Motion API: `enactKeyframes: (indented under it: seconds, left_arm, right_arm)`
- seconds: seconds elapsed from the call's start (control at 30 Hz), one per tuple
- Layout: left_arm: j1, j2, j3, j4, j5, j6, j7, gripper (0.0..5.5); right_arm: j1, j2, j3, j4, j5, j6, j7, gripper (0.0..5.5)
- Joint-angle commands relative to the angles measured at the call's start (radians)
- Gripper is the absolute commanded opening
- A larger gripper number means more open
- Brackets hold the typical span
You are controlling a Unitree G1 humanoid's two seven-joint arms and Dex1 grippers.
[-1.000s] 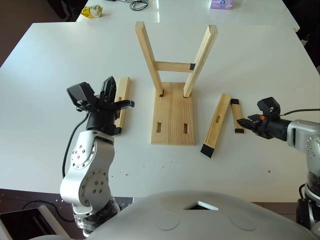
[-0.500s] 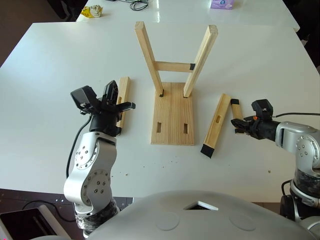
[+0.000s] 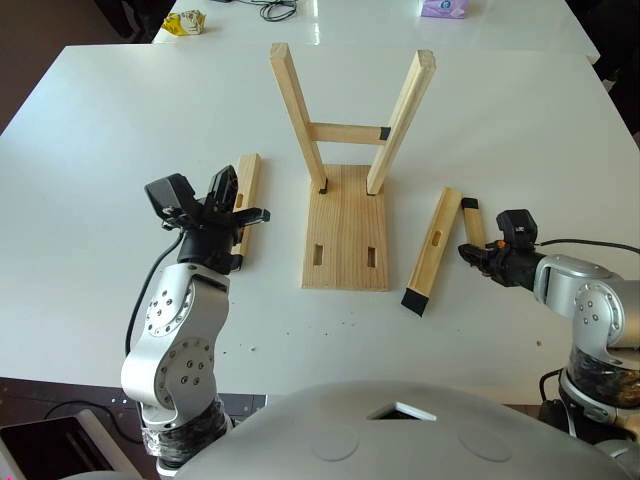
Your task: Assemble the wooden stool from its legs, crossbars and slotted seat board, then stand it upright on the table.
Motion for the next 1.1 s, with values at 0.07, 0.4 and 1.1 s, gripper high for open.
enactKeyframes:
  seconds: [0.07, 0.4, 1.1]
  left_arm:
    - [-0.007, 0.013, 0.000, 0.014, -0.013, 0.007, 0.005, 0.00]
    - [-0.012, 0.013, -0.005, 0.011, -0.011, -0.001, 0.020, 0.00]
    - [-0.011, 0.001, -0.028, 0.018, -0.002, -0.034, 0.043, 0.00]
  right_arm:
    - [0.023, 0.016, -0.005, 0.006, -0.012, 0.006, -0.023, 2.83]
    - [0.039, 0.014, -0.034, 0.057, 0.004, 0.007, -0.050, 2.83]
    - [0.103, -0.109, 0.056, 0.059, 0.044, -0.002, 0.015, 1.60]
